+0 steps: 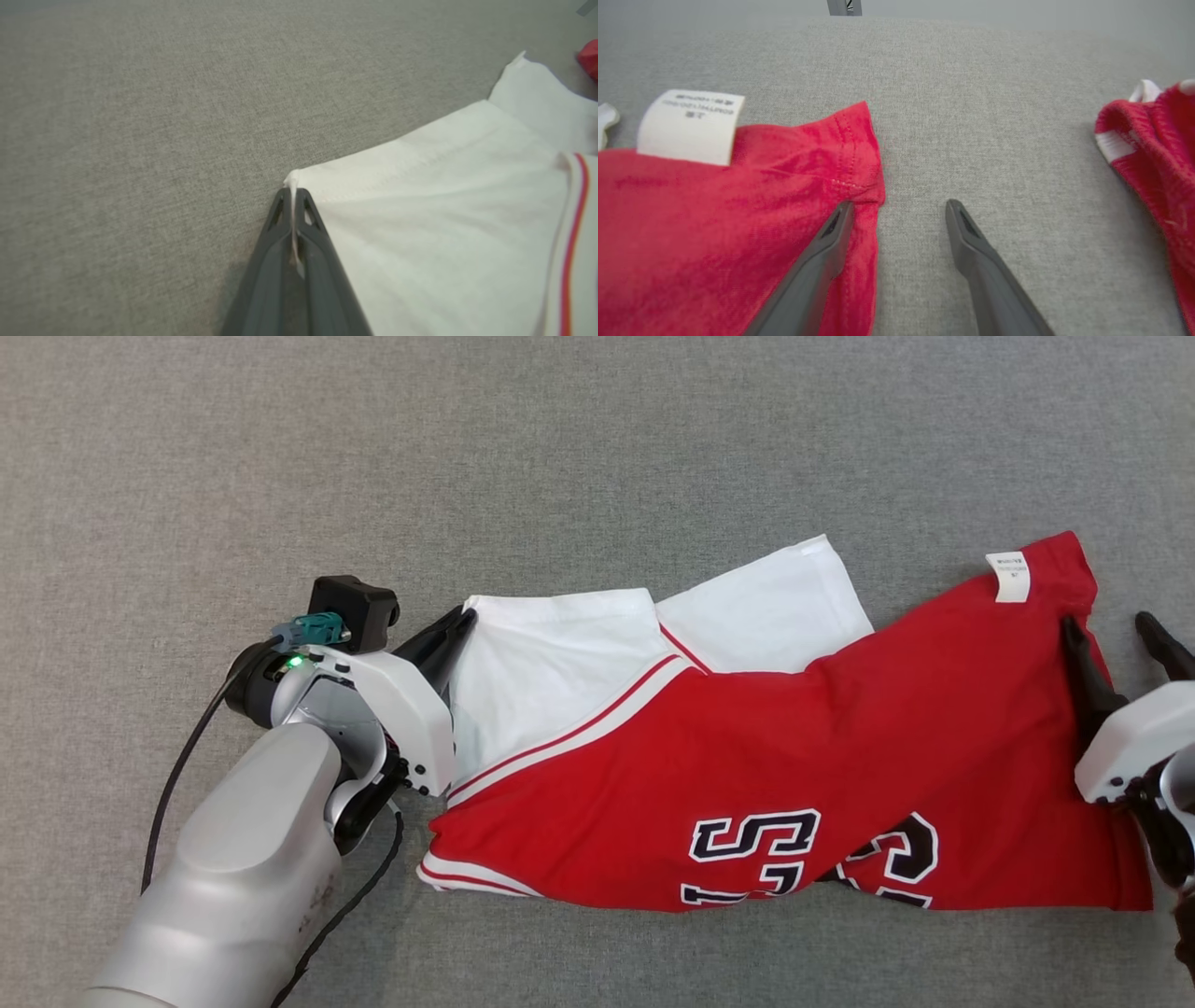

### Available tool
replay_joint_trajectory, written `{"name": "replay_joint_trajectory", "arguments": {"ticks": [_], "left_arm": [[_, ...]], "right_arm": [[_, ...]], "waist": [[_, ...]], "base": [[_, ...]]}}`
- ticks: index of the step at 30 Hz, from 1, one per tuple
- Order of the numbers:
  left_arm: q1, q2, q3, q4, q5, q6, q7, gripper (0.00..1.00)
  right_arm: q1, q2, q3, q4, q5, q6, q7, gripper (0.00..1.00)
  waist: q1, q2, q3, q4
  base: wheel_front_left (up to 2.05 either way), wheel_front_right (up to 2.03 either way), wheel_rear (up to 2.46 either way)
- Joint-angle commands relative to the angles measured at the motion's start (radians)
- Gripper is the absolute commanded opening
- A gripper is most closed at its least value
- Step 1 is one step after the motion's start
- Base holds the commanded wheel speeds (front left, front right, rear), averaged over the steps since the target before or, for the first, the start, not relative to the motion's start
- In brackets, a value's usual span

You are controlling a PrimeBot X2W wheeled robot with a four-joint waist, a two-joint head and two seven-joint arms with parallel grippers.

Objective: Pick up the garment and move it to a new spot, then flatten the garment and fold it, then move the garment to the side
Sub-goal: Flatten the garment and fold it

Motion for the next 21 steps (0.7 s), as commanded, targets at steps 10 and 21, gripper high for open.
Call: {"name": "replay_joint_trajectory", "arguments": {"ticks": [10, 21], "left_arm": [[-0.029, 0.013, -0.043, 0.047, -0.026, 0.004, -0.036, 0.0], [-0.022, 0.029, -0.05, 0.059, -0.057, 0.003, -0.125, 0.0]], "right_arm": [[-0.102, -0.052, 0.187, 0.152, 0.052, -0.001, 0.049, 0.0], [-0.049, -0.048, 0.142, 0.139, 0.083, -0.002, -0.065, 0.0]], "waist": [[0.0, 0.0, 0.02, 0.009], [0.0, 0.0, -0.012, -0.014]], "base": [[0.0, 0.0, 0.0], [0.0, 0.0, 0.0]]}}
